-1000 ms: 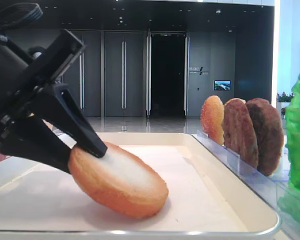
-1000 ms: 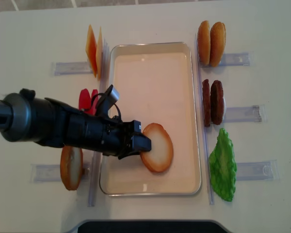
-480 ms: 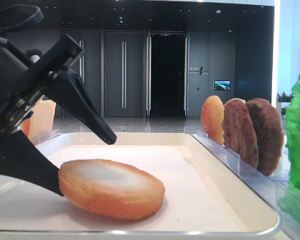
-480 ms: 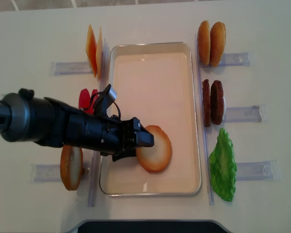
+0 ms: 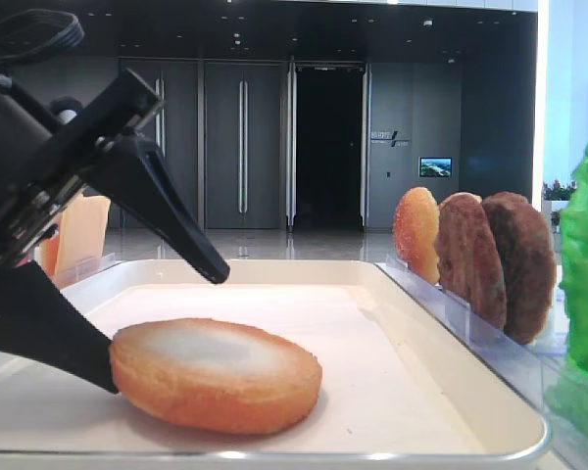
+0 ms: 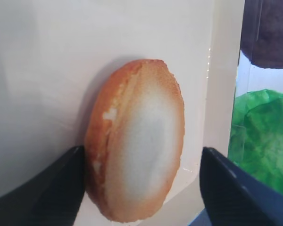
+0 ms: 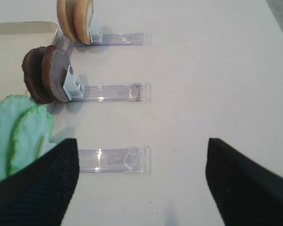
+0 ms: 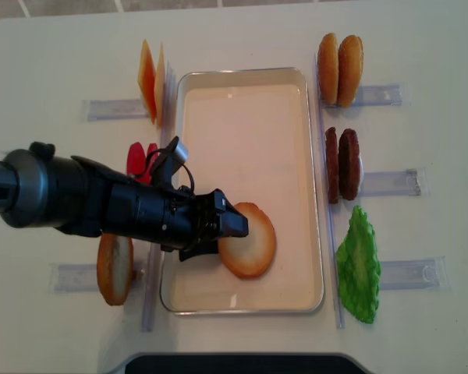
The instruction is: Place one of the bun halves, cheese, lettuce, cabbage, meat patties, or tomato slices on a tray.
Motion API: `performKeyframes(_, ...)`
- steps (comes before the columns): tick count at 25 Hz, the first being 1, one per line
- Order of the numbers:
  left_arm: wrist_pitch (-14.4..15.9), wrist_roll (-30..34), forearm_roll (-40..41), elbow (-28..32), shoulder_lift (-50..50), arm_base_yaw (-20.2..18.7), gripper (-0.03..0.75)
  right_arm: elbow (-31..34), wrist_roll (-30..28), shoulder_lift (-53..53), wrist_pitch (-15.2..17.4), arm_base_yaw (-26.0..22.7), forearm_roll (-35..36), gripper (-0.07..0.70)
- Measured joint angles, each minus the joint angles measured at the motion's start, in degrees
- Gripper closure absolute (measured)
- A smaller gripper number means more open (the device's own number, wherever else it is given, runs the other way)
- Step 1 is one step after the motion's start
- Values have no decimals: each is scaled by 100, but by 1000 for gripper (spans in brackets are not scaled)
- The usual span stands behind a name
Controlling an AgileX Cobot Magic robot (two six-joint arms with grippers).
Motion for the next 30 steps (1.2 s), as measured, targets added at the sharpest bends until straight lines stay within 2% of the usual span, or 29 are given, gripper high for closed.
performKeyframes(9, -1, -18, 122, 0, -67, 0, 148, 0, 0, 0, 0, 0, 0, 76)
performKeyframes(12, -103, -78, 211, 0, -243, 0, 148, 0, 0, 0, 0, 0, 0, 76)
performKeyframes(15, -242, -408, 481, 0, -436, 0, 148, 0, 0, 0, 0, 0, 0, 76)
performKeyframes(24, -414, -1534, 1685, 0, -1064, 0, 148, 0, 0, 0, 0, 0, 0, 76)
performKeyframes(30, -433, -1912, 2100, -7, -1800, 0, 148, 0, 0, 0, 0, 0, 0, 76)
